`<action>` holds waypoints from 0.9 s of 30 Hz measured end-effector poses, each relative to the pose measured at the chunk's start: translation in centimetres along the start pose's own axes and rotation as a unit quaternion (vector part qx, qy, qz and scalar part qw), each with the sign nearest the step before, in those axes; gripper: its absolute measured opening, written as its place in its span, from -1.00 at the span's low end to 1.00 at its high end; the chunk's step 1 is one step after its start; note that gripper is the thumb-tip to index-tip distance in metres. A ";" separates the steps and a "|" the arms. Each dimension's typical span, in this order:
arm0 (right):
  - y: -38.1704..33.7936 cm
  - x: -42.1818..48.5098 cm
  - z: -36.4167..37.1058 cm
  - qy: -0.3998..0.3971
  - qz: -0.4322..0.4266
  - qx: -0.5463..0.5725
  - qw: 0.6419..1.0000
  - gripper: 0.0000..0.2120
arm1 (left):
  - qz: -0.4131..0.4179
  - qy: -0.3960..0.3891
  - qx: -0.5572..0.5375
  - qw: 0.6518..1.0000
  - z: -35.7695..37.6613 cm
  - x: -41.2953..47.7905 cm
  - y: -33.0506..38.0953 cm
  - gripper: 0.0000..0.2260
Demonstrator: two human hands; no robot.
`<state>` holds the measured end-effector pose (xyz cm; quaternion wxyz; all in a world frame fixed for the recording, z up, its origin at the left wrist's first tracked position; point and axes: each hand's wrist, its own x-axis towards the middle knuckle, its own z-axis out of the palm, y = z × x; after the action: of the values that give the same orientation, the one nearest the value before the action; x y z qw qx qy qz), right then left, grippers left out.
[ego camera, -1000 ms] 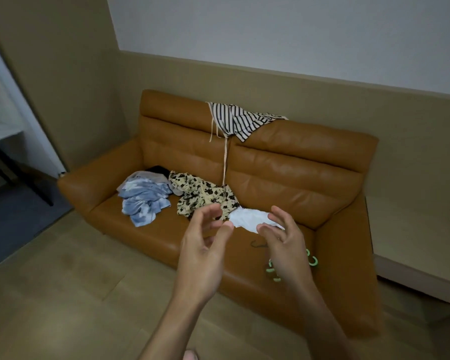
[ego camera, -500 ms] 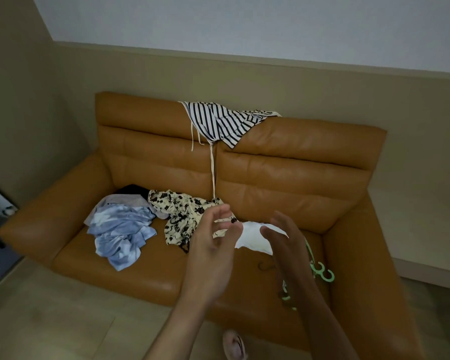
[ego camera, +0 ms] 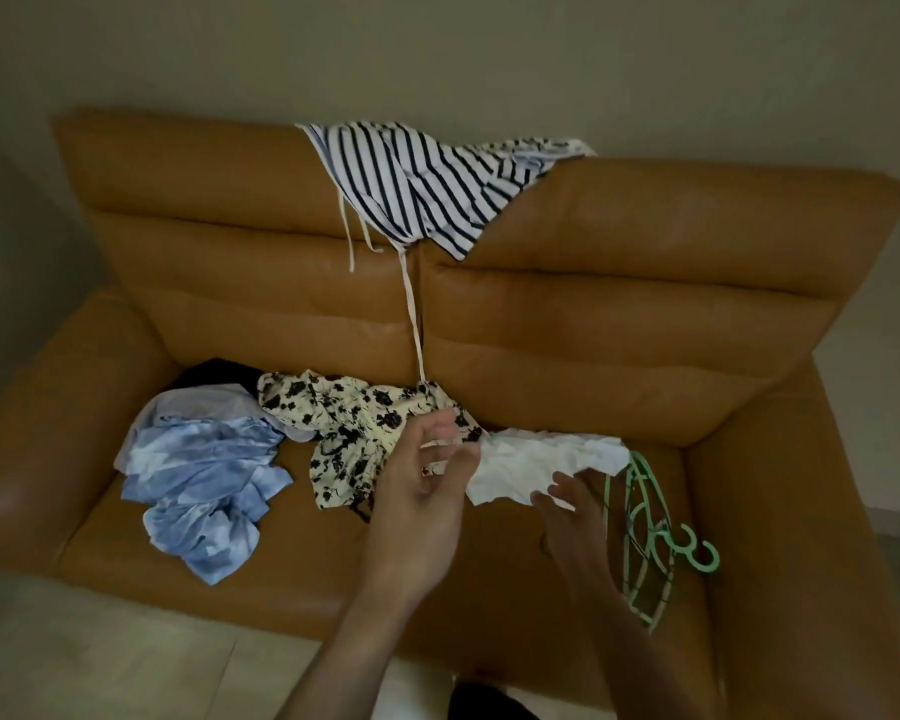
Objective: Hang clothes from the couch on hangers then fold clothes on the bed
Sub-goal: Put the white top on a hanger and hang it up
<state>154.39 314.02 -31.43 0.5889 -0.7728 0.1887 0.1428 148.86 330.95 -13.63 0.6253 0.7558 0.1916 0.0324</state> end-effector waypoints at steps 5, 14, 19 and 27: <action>4.9 9.8 2.3 -0.001 0.075 -0.043 0.996 -0.70 | -0.057 -0.044 0.013 0.997 3.4 8.8 -2.6 -0.82; 12.2 25.5 5.6 -0.130 0.132 -0.283 0.941 -0.45 | -0.142 -0.084 0.056 0.985 8.0 20.1 -10.1 -0.85; 16.4 31.1 8.4 -0.210 0.086 -0.432 0.873 -0.57 | -0.192 -0.073 0.085 0.975 7.3 23.8 -14.6 -0.86; 21.1 34.6 11.3 -0.297 0.104 -0.568 0.760 -0.01 | -0.257 -0.062 0.101 0.959 3.9 24.5 -19.2 -0.85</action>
<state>175.40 315.68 -67.85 0.0496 -0.8599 -0.0321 0.5070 167.83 338.16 -37.48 0.5440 0.7407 0.3423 -0.1954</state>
